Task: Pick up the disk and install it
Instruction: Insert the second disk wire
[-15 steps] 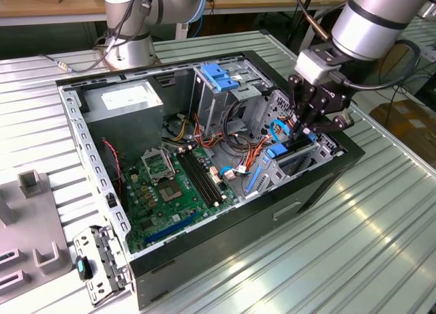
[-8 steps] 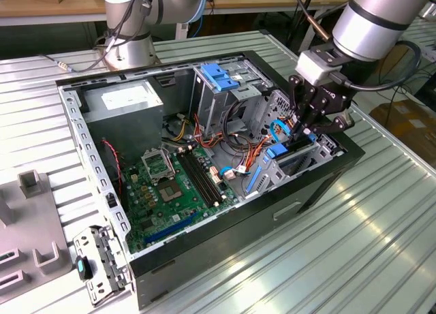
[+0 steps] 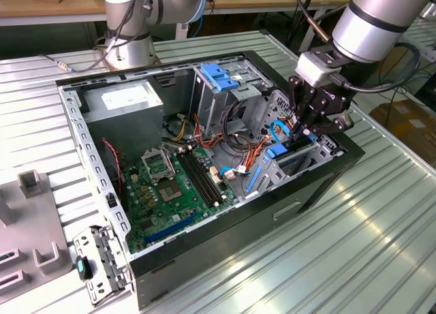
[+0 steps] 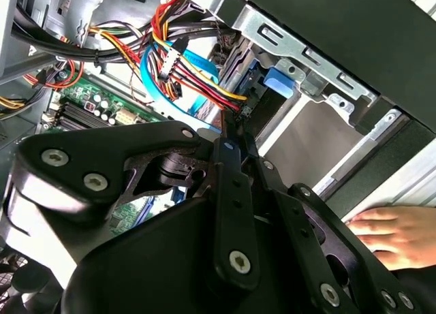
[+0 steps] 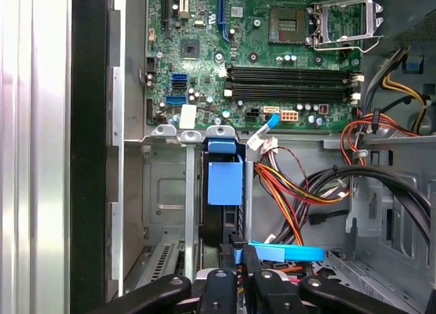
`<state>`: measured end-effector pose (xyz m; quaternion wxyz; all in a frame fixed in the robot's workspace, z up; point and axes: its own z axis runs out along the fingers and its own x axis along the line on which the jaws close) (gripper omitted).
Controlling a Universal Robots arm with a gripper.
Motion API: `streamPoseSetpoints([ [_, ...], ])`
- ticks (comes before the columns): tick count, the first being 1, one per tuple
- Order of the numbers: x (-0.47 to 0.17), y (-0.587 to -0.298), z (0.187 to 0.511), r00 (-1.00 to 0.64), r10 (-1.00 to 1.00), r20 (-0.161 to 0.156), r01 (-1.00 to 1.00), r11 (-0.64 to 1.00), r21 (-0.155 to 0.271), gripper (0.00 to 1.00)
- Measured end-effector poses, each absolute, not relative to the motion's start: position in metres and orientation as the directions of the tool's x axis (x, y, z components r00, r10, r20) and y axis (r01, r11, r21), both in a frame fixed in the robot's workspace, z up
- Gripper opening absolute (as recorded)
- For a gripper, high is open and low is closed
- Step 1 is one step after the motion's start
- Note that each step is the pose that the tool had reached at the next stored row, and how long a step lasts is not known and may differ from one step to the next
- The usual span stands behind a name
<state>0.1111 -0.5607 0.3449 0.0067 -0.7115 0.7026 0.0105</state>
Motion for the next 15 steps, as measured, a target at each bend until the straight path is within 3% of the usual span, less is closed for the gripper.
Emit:
streamPoseSetpoints([
  [12, 0.1111, -0.5615, 0.3400, 0.012, -1.000, -0.027, -1.000, -0.013, 0.005, 0.16],
  [15, 0.1111, -0.5615, 0.3420, 0.013, -1.000, -0.029, -1.000, -0.013, 0.005, 0.23],
])
